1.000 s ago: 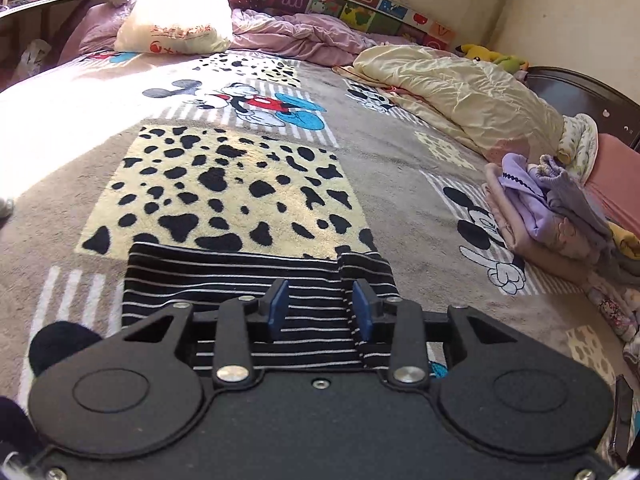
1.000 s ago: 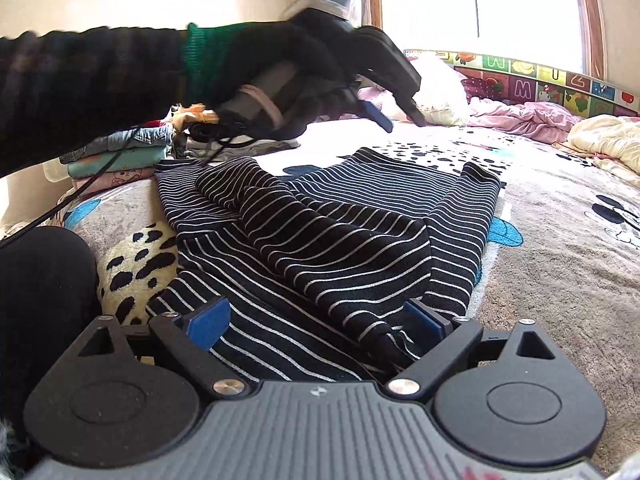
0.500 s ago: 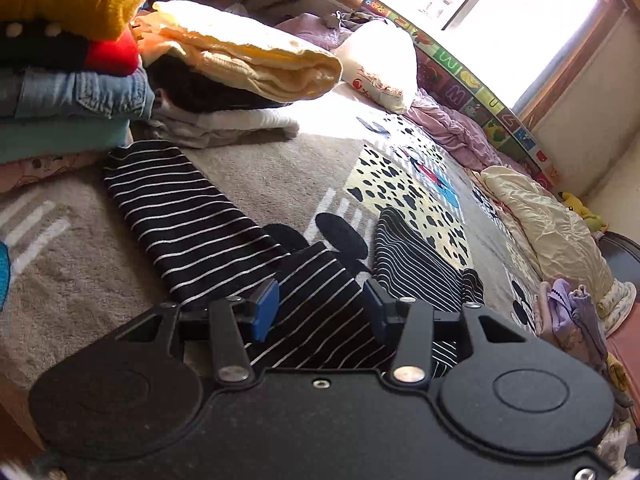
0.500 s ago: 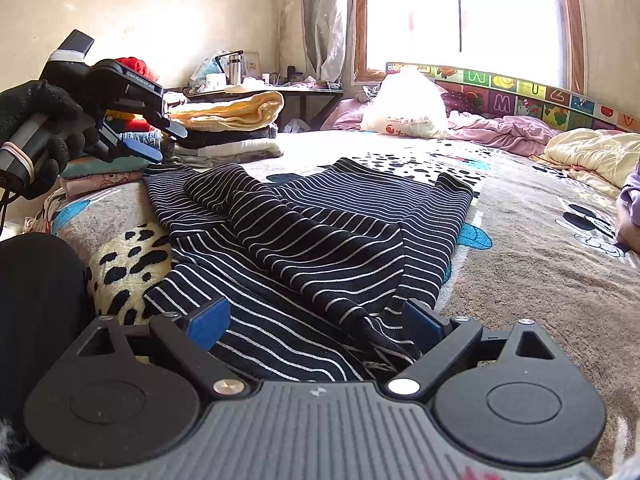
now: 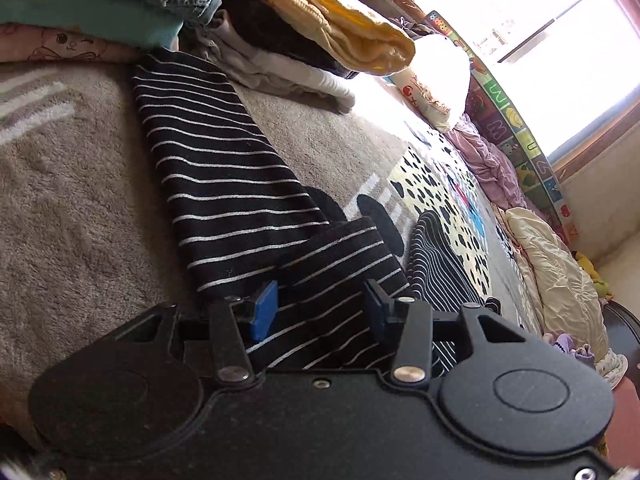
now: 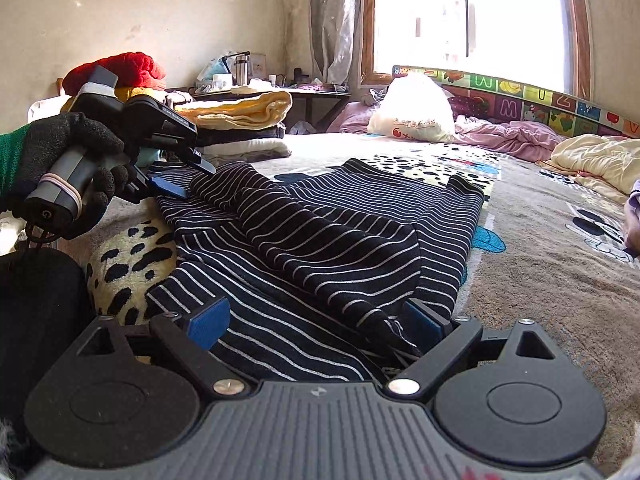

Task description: Fold clothes

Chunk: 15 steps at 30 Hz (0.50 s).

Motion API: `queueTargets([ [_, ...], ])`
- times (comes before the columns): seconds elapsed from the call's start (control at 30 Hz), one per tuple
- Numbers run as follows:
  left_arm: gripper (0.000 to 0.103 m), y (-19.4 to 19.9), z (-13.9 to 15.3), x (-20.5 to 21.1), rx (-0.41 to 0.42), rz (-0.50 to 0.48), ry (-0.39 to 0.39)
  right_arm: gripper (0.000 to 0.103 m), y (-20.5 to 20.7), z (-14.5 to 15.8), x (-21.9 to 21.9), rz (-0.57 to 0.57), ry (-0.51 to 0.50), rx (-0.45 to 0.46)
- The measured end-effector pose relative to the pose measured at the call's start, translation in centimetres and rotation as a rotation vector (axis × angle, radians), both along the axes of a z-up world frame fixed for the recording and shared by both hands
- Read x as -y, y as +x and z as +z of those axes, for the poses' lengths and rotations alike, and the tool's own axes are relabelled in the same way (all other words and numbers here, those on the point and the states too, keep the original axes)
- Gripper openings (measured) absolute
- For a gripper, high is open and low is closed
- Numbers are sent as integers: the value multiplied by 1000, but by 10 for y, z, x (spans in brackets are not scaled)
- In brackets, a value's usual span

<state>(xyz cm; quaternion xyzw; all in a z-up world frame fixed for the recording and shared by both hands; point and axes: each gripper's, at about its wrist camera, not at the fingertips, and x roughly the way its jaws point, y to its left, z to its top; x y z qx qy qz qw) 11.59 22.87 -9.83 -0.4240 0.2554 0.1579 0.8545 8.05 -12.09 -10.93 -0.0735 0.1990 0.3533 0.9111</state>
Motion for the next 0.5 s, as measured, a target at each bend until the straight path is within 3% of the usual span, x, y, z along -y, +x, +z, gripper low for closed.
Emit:
queueTargets([
  [0.17,41,-5,-10,-1,53,49,-44,92,4,0,1,-10,12,-5],
  [0.23,34,-4,-11,0,64,49,-37,92,5,0,1,-10,13,-5],
  [0.27,24,-3,-11,1,72,42,-29,92,5,-1,1,-10,12,-3],
  [0.3,7,-2,-8,3,80,31,-13,92,4,-1,0,-8,9,1],
  [0.33,3,-2,-2,6,89,16,14,92,4,-1,-1,-3,6,3],
  [0.5,1,-5,45,22,185,-60,103,92,4,-4,-4,13,-7,2],
])
